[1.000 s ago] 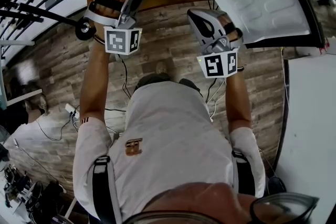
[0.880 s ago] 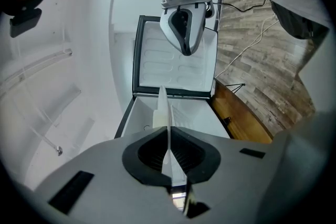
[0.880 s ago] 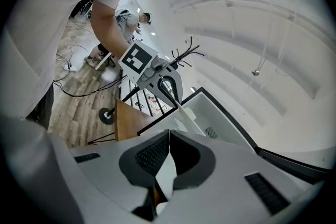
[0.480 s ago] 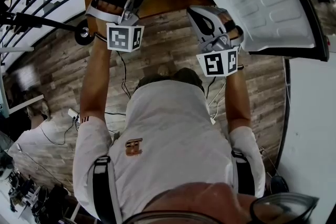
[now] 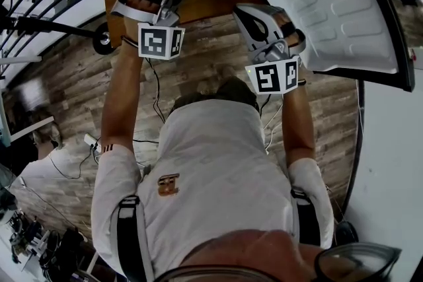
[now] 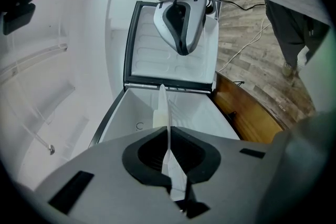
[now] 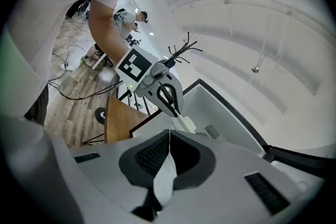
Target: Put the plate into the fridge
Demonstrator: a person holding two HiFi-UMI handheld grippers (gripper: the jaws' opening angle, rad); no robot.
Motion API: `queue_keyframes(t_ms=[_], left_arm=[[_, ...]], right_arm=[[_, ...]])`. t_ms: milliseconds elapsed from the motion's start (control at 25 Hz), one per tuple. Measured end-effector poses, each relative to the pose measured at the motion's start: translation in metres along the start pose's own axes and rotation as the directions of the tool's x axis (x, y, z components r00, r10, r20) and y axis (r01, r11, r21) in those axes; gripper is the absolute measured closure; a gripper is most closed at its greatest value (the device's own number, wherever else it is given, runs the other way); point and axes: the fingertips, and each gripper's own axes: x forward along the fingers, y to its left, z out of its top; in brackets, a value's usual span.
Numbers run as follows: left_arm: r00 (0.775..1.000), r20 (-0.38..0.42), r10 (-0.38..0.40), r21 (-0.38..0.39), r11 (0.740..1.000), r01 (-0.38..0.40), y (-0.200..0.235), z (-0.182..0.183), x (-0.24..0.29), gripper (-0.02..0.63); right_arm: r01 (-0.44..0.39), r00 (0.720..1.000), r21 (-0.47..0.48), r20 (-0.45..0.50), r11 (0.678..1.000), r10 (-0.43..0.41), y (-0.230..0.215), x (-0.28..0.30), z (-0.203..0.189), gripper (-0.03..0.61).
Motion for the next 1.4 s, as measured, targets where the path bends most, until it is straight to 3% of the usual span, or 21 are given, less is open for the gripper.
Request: queue_keyframes(t_ms=[680, 1400], left_arm=[[0.991, -0.127, -0.034, -0.015, 0.999, 0.032, 0.005, -0.016, 0.067, 0.584], [0.951, -0.297, -0.082, -0.064, 0.996, 0.066, -0.006, -0.040, 0.120, 0.584]], right_arm=[[-0.089, 0.991, -0.036, 0.092, 0.995, 0.092, -0.021, 0.017, -0.025, 0.545], [-0.116, 0.981, -0.021, 0.153, 0.993, 0.118, -0.032, 0.028, -0.048, 0.545]])
